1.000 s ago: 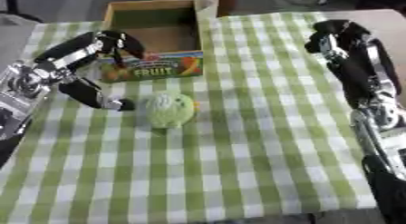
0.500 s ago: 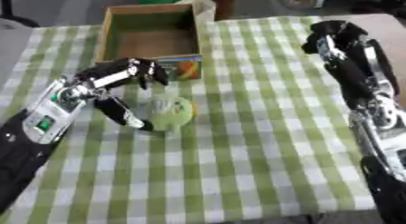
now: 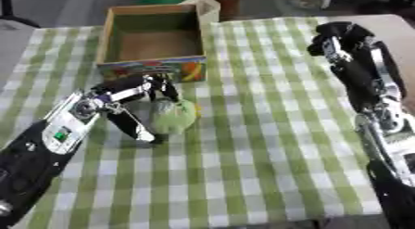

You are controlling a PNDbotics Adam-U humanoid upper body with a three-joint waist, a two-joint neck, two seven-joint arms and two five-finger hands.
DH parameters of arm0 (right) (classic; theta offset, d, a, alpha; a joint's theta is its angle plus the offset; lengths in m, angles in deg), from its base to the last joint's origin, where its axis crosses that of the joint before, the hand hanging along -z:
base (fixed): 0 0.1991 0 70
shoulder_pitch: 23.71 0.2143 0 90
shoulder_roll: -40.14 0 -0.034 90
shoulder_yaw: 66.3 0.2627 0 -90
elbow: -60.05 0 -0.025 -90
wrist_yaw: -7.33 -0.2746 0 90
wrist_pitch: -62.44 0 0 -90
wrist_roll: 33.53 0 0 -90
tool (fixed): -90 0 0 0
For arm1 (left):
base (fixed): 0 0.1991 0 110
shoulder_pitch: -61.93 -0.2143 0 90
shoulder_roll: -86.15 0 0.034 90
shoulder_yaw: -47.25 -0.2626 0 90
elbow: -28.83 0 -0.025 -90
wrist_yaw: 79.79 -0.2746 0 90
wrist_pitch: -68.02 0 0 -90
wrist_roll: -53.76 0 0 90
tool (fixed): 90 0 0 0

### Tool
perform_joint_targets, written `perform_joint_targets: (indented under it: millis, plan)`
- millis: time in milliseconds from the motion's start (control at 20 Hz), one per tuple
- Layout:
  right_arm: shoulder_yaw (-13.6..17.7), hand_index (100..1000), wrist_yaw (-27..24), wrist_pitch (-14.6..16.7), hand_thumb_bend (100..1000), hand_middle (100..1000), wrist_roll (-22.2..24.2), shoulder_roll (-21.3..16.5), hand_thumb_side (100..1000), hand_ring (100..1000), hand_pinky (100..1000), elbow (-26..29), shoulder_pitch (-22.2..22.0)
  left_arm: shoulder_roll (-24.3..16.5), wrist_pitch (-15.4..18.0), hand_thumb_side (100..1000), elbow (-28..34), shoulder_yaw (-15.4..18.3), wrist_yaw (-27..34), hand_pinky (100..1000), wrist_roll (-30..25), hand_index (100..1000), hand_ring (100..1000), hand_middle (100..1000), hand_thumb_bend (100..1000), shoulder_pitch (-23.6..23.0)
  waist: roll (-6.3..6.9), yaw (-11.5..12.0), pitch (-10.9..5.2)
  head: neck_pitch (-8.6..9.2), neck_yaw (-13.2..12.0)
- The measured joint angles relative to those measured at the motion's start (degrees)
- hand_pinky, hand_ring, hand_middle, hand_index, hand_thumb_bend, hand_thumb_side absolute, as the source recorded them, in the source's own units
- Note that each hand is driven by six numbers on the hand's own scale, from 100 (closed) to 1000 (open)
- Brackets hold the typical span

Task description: Pick up objects on the table and place them in the box.

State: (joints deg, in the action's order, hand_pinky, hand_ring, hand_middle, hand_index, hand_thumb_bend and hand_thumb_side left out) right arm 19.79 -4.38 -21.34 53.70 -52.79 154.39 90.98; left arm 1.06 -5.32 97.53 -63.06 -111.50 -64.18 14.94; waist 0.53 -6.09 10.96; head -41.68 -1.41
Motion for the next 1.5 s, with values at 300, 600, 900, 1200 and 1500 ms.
perform_joint_targets:
  millis: [300, 600, 900, 1200, 1500]
  plan:
    - [0.0, 668, 0.0, 0.0, 100, 536, 0.0, 0.0, 478, 593, 657, 0.0, 0.0, 0.7, -1.8, 170, -2.0, 1.0, -0.1, 454, 4.2, 587, 511, 500, 100, -0.1, 0.00, 0.0, 0.00, 0.01, 0.1]
    - [0.0, 668, 0.0, 0.0, 100, 537, 0.0, 0.0, 479, 594, 657, 0.0, 0.0, 0.4, -4.3, 175, -1.6, 2.5, 0.3, 375, 9.3, 506, 383, 403, 100, -0.6, -0.01, 0.1, 0.00, 0.02, 0.1]
    - [0.0, 668, 0.0, 0.0, 100, 537, -0.1, 0.0, 481, 594, 656, 0.0, -0.3, -2.7, -6.7, 164, 3.1, 6.1, 2.1, 372, 12.6, 502, 375, 398, 100, -0.1, -0.01, 0.2, -0.29, 0.02, 0.2]
    - [0.0, 668, 0.0, -0.1, 100, 537, -0.1, 0.0, 482, 594, 656, 0.0, -0.5, -4.7, -9.9, 143, 3.3, 10.8, 1.3, 384, 17.8, 516, 385, 405, 100, 3.1, -0.12, 0.1, -0.50, 0.24, 0.2]
    - [-0.7, 668, 0.0, -0.2, 100, 537, 0.3, 0.3, 483, 594, 656, 0.0, -0.4, -4.5, -12.2, 140, -7.7, 15.2, -4.6, 392, 26.0, 537, 410, 426, 100, 8.2, -0.32, -1.1, -0.62, 0.53, -0.2]
